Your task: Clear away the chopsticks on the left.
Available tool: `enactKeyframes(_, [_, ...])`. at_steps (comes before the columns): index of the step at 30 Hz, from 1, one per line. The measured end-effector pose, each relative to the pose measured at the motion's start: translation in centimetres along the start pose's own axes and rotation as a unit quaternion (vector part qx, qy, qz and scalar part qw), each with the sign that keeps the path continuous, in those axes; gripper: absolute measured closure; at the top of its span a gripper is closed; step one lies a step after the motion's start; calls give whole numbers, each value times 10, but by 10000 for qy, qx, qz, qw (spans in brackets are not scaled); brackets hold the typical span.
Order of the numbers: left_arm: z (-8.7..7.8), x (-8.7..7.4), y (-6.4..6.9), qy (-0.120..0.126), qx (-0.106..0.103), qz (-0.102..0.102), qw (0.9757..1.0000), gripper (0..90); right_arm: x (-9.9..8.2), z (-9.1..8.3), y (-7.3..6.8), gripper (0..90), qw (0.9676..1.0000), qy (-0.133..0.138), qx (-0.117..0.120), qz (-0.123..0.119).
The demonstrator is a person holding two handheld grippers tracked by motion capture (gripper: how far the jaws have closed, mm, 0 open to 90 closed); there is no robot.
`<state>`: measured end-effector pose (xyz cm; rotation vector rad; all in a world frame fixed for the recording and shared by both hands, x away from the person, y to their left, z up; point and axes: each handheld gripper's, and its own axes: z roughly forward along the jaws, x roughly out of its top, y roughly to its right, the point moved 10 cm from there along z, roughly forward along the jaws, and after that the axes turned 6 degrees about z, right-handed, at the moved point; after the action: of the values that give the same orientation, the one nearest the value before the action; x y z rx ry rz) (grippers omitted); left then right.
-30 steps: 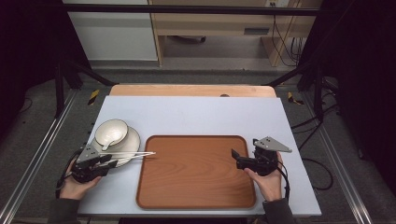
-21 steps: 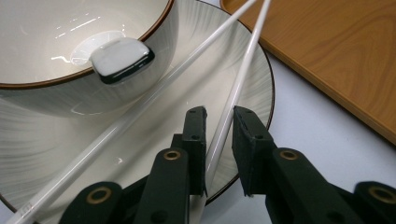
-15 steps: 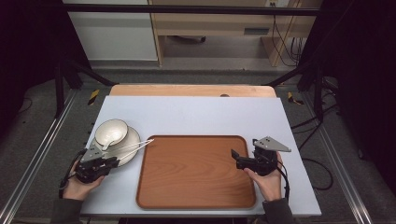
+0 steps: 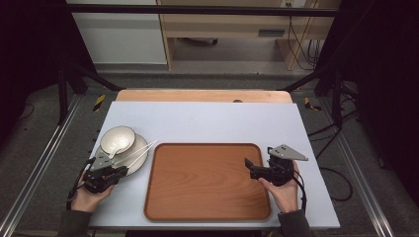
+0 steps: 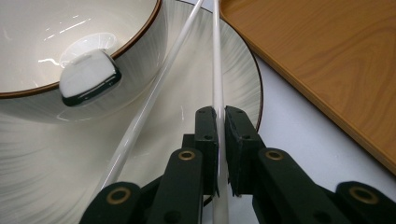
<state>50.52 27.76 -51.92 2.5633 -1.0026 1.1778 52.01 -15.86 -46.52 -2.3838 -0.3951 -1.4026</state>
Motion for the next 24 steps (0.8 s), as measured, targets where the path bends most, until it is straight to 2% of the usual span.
enactKeyframes(1, [0, 0, 0, 0, 0, 0, 10000, 805, 0, 0, 0, 88, 10000, 0, 0, 0])
enactKeyframes(2, [0, 3, 1, 44, -44, -121, 9999, 792, 0, 0, 0, 87, 10000, -5, 3, 1])
enactKeyframes(3, [0, 3, 1, 44, -44, -121, 9999, 781, 0, 0, 0, 87, 10000, -5, 4, 5])
enactKeyframes(4, [2, 4, 0, 30, -48, -209, 9998, 779, 0, 0, 0, 87, 10000, -8, 4, 6])
enactKeyframes(8, [5, 3, -2, -45, -29, -269, 9996, 787, 0, 0, 0, 87, 10000, -4, 12, 12])
enactKeyframes(10, [8, 2, -1, -54, -82, -364, 9993, 797, 0, 0, 0, 87, 10000, 2, 25, 23])
enactKeyframes(12, [8, 2, -1, -89, -85, -353, 9993, 807, 0, 0, 0, 87, 10000, -2, 20, 19])
enactKeyframes(16, [7, 5, 2, -23, -137, -426, 9990, 828, 0, 0, 0, 87, 10000, -7, 20, 13])
enactKeyframes(19, [5, 7, 3, -7, -88, -412, 9991, 840, 0, 0, 0, 86, 10000, -9, 21, 22])
enactKeyframes(24, [-5, 16, 9, 144, 105, -503, 9986, 842, 1, -1, 0, 83, 10000, 19, 26, 67])
